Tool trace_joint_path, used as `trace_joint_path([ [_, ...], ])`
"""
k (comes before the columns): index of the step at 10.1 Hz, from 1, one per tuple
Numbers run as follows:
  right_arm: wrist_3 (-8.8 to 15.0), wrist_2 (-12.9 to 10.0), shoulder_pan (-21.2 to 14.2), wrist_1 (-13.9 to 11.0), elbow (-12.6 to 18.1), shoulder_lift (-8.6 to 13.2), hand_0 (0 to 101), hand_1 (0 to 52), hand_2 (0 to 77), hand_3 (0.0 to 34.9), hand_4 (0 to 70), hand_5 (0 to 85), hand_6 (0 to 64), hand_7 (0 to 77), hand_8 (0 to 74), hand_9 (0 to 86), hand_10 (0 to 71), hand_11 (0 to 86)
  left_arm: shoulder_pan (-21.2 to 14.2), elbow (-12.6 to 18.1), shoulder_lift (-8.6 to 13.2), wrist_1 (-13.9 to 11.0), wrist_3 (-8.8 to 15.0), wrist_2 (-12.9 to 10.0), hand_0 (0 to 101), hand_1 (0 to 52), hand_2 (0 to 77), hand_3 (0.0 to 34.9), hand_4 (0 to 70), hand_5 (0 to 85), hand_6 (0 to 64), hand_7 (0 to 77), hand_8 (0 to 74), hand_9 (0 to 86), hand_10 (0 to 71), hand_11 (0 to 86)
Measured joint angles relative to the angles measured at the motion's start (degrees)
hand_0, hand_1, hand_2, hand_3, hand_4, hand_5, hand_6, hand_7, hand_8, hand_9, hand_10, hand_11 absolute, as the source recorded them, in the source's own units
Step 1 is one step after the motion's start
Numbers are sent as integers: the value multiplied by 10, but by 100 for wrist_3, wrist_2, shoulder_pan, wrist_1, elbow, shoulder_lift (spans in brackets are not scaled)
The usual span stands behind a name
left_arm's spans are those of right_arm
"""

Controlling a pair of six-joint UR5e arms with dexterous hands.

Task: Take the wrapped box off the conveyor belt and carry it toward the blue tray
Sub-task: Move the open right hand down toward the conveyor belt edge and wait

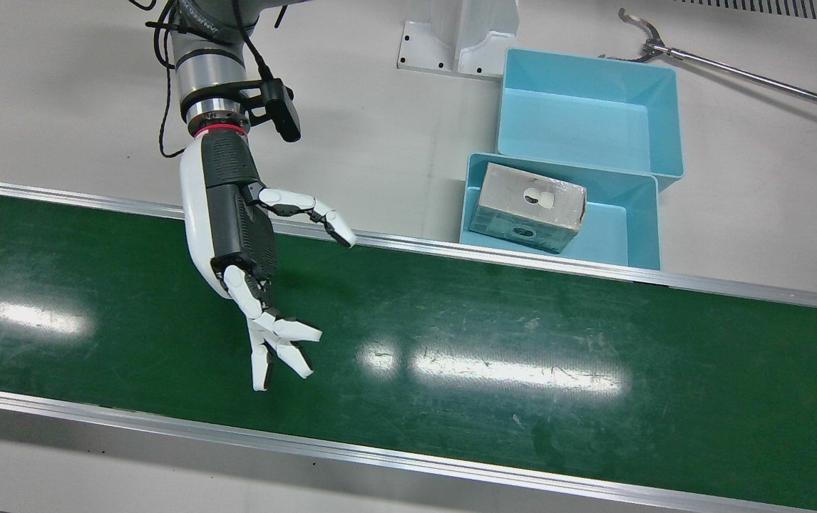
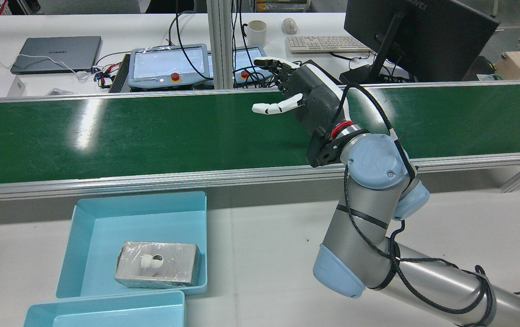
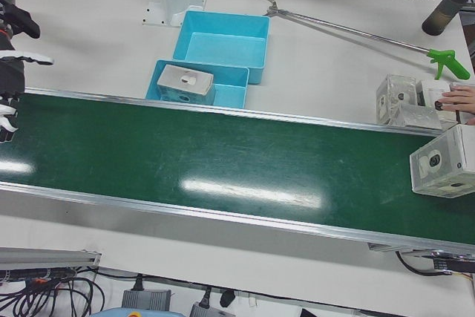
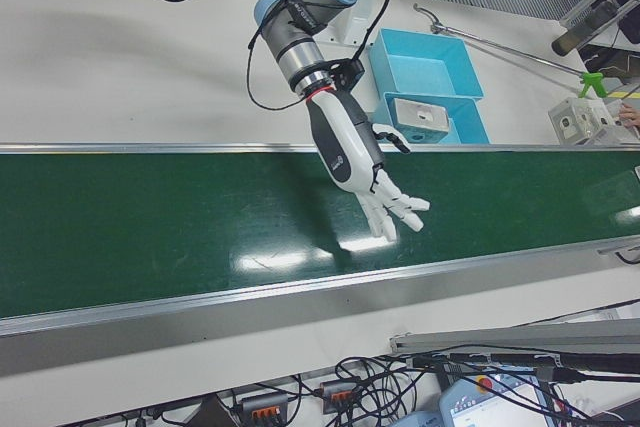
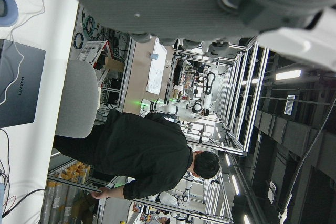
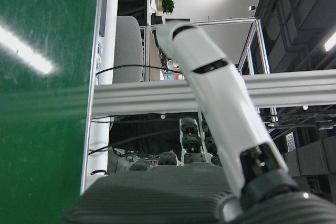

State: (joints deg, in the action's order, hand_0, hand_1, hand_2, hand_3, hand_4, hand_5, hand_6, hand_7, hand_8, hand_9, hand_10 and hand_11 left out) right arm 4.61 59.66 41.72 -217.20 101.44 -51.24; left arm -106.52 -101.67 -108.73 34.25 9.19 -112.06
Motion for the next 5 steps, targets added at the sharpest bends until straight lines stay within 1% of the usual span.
trace_joint_path([
  [1, -14, 0, 34, 10, -108, -29, 588, 251, 262, 0, 120, 218, 49, 49, 5, 16, 0, 5, 0, 0, 0, 0, 0, 0, 0, 0, 11, 0, 0, 11, 5, 5, 5, 5, 5, 5],
  [2, -34, 1, 65, 25, -154, -29, 588, 251, 262, 0, 120, 218, 49, 49, 5, 16, 0, 5, 0, 0, 0, 0, 0, 0, 0, 0, 11, 0, 0, 11, 5, 5, 5, 5, 5, 5],
  [3, -38, 2, 92, 113, -170, -26, 588, 251, 262, 0, 120, 218, 49, 49, 5, 16, 0, 5, 0, 0, 0, 0, 0, 0, 0, 0, 11, 0, 0, 11, 5, 5, 5, 5, 5, 5],
  [4, -30, 24, 102, 355, -216, -31, 525, 202, 55, 0, 82, 147, 27, 27, 5, 11, 0, 5, 0, 0, 0, 0, 0, 0, 0, 0, 11, 0, 0, 11, 0, 5, 5, 5, 5, 5],
  [5, -15, 174, 107, 810, -370, -19, 536, 240, 142, 0, 82, 153, 38, 38, 0, 11, 0, 11, 0, 0, 0, 0, 0, 0, 0, 0, 5, 0, 0, 11, 5, 5, 5, 5, 5, 5],
])
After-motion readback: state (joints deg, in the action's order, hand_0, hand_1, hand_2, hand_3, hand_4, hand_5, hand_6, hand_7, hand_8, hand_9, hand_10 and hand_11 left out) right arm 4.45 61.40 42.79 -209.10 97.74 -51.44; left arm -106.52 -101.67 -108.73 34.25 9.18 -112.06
